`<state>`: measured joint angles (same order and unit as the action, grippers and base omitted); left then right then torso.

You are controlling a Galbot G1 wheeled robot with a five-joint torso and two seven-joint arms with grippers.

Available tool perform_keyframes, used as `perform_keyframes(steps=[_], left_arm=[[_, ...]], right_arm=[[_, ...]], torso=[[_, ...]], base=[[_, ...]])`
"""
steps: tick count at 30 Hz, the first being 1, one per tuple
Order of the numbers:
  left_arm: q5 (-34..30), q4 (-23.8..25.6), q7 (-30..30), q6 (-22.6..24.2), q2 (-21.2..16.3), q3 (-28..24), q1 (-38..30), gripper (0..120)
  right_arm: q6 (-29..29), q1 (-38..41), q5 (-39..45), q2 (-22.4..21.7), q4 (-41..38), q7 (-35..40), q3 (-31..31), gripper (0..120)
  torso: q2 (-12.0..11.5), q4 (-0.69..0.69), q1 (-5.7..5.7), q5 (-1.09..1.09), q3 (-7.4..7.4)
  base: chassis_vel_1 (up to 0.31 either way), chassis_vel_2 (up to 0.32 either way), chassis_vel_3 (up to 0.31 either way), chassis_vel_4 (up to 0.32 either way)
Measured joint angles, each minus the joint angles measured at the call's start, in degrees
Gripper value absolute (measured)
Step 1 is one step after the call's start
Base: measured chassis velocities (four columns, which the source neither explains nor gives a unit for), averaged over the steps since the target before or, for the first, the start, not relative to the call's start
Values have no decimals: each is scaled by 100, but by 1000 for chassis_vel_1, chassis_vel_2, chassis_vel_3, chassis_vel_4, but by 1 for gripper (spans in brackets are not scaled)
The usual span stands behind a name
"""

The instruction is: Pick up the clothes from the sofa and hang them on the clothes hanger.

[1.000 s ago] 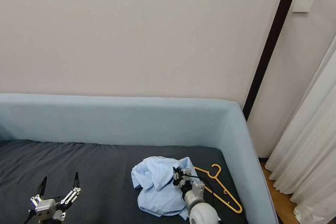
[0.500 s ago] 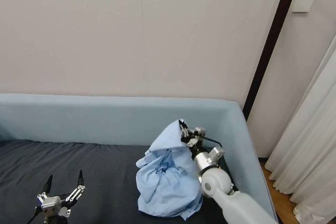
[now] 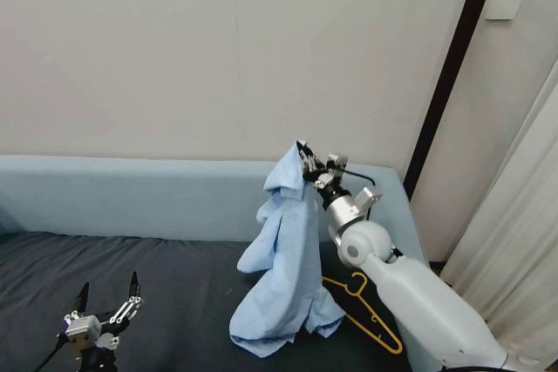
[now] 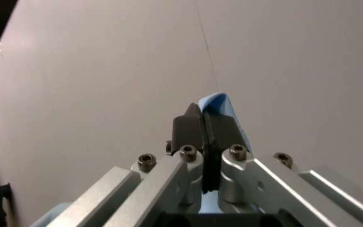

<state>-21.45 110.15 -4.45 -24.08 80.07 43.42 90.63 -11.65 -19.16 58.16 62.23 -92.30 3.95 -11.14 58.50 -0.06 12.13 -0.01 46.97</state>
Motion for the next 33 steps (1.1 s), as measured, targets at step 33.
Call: perform_keyframes(steps=[33], left_arm=[[-66, 228, -117, 384, 1, -205, -35, 100]], right_arm=[[89, -4222, -2964, -557, -157, -136, -166, 0]], torso=[[2, 0, -1, -1, -1]], base=[[0, 0, 0, 0]])
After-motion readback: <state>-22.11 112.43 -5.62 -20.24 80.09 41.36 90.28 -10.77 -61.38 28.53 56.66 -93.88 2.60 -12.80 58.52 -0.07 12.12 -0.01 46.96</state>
